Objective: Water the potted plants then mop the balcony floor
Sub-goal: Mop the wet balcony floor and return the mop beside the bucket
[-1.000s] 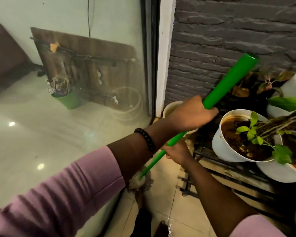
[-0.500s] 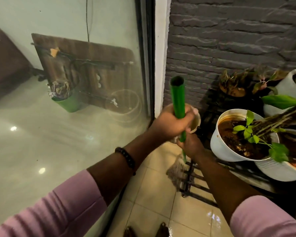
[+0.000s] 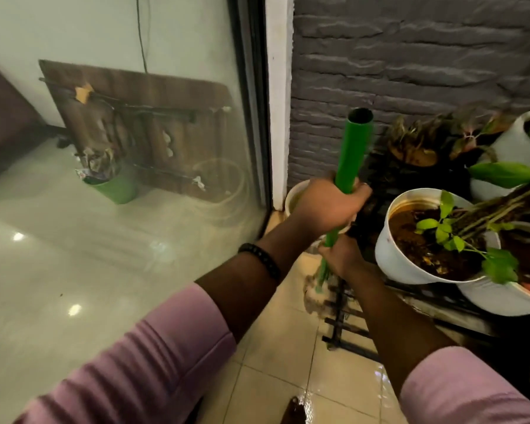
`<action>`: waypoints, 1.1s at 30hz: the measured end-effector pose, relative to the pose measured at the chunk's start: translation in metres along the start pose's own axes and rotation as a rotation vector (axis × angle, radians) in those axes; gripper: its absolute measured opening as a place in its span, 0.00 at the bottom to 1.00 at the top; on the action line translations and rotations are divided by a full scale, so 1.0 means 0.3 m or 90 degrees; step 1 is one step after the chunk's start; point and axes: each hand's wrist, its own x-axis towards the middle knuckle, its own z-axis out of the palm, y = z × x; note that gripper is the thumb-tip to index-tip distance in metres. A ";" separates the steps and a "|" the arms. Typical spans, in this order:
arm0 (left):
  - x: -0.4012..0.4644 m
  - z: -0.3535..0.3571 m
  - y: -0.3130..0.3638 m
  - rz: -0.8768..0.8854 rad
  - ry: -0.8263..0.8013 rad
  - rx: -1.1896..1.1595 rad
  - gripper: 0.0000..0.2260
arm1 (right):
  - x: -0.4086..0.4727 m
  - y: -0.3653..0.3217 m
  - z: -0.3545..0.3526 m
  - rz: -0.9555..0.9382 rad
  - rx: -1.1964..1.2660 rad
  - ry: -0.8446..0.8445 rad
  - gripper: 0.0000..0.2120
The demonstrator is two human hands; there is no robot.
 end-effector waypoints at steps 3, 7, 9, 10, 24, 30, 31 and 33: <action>0.023 -0.035 0.023 -0.015 -0.009 -0.030 0.13 | -0.060 -0.013 0.013 0.007 -0.004 -0.014 0.14; -0.006 -0.087 -0.033 -0.037 0.015 -0.054 0.12 | -0.177 -0.004 0.082 0.012 -0.025 -0.057 0.16; -0.042 -0.096 -0.060 -0.051 0.019 -0.064 0.11 | -0.235 0.015 0.105 0.009 -0.039 -0.063 0.17; -0.061 -0.095 -0.070 -0.054 0.010 -0.066 0.11 | -0.265 0.026 0.113 0.012 -0.038 -0.060 0.16; -0.372 0.214 -0.109 -0.065 -0.296 -0.030 0.16 | -0.667 0.378 0.039 0.185 -0.004 -0.053 0.09; -0.500 0.418 -0.088 -0.059 -0.405 -0.041 0.15 | -0.784 0.554 -0.053 0.209 -0.100 -0.002 0.13; -0.508 0.437 -0.077 -0.057 -0.410 -0.044 0.15 | -0.787 0.566 -0.063 0.200 -0.110 0.001 0.12; -0.497 0.460 -0.054 -0.054 -0.407 -0.044 0.15 | -0.776 0.570 -0.080 0.182 -0.098 0.017 0.11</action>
